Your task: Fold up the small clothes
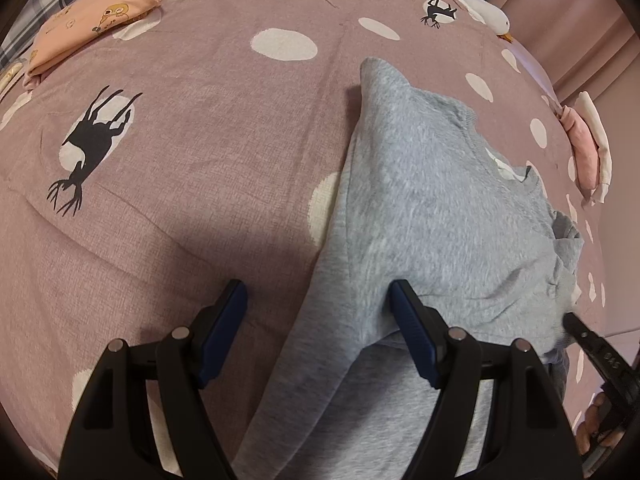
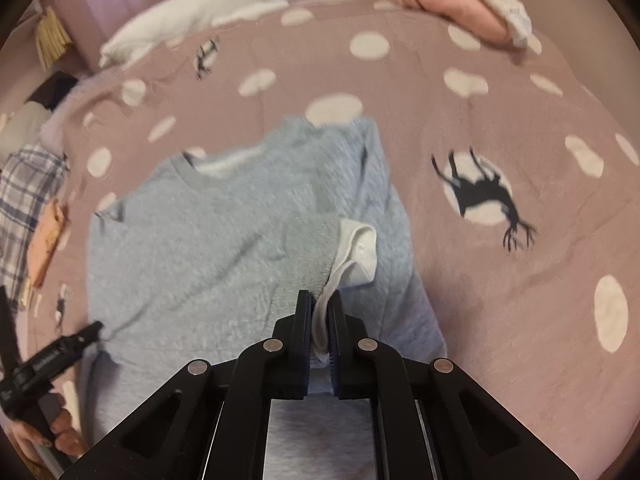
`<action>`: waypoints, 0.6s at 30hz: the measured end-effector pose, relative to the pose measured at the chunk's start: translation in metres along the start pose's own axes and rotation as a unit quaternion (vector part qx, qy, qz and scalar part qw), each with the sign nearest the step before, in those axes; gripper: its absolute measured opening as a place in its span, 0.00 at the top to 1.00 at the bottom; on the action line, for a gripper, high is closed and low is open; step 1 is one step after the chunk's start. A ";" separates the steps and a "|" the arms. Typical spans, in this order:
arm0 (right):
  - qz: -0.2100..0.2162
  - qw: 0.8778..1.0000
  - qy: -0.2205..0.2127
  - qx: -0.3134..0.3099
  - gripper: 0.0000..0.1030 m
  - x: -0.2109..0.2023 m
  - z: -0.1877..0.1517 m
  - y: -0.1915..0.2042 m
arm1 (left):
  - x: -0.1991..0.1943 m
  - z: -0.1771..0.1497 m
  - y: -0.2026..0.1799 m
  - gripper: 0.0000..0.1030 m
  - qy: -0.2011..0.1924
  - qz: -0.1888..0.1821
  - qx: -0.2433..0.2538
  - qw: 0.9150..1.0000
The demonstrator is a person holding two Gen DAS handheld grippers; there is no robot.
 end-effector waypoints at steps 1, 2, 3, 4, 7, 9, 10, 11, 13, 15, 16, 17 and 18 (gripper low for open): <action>-0.005 1.000 0.003 -0.001 0.93 0.004 -0.002 -0.002 | 0.000 0.000 0.000 0.27 0.000 0.000 0.001 1.000; -0.009 1.000 0.006 -0.001 0.93 0.008 -0.004 -0.005 | 0.000 0.000 0.000 0.27 0.000 0.000 0.001 1.000; -0.011 1.000 0.009 0.001 0.93 0.012 -0.005 -0.008 | 0.000 0.000 0.000 0.27 0.001 0.000 0.000 1.000; -0.010 1.000 0.011 0.004 0.93 0.014 -0.006 -0.009 | 0.000 0.000 0.000 0.27 0.001 0.000 0.000 1.000; -0.005 1.000 0.012 0.012 0.93 0.016 -0.006 -0.013 | 0.001 0.000 0.000 0.26 0.001 0.001 0.000 1.000; -0.005 1.000 0.012 0.013 0.93 0.017 -0.007 -0.014 | 0.001 0.000 0.001 0.26 0.001 0.002 0.002 1.000; -0.006 1.000 0.012 0.011 0.93 0.017 -0.007 -0.015 | 0.001 0.000 0.001 0.26 0.001 0.002 0.002 1.000; -0.006 1.000 0.012 0.012 0.93 0.017 -0.007 -0.016 | 0.001 0.000 0.001 0.26 0.001 0.003 0.002 1.000; -0.005 1.000 0.012 0.012 0.93 0.017 -0.008 -0.015 | 0.001 0.000 0.001 0.26 0.001 0.003 0.002 1.000; -0.005 1.000 0.011 0.013 0.93 0.017 -0.008 -0.014 | 0.001 0.000 0.001 0.26 0.000 0.003 0.002 1.000; -0.006 1.000 0.011 0.012 0.93 0.017 -0.009 -0.014 | 0.001 0.000 0.001 0.26 0.000 0.003 0.002 1.000; -0.008 1.000 0.010 0.011 0.93 0.018 -0.009 -0.014 | 0.002 0.000 0.001 0.25 0.000 0.003 0.002 1.000; -0.009 1.000 0.010 0.010 0.93 0.018 -0.009 -0.015 | 0.002 0.001 0.001 0.25 -0.001 0.004 0.003 1.000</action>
Point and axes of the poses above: each gripper's, at about its wrist camera, not at the fingertips, and x roughly the way its jaws point, y to its left, z to its top, the point moved 10 cm from there along x, roughly the way its jaws point, and after that the axes turned 14 degrees about x, right-handed, at the moved point
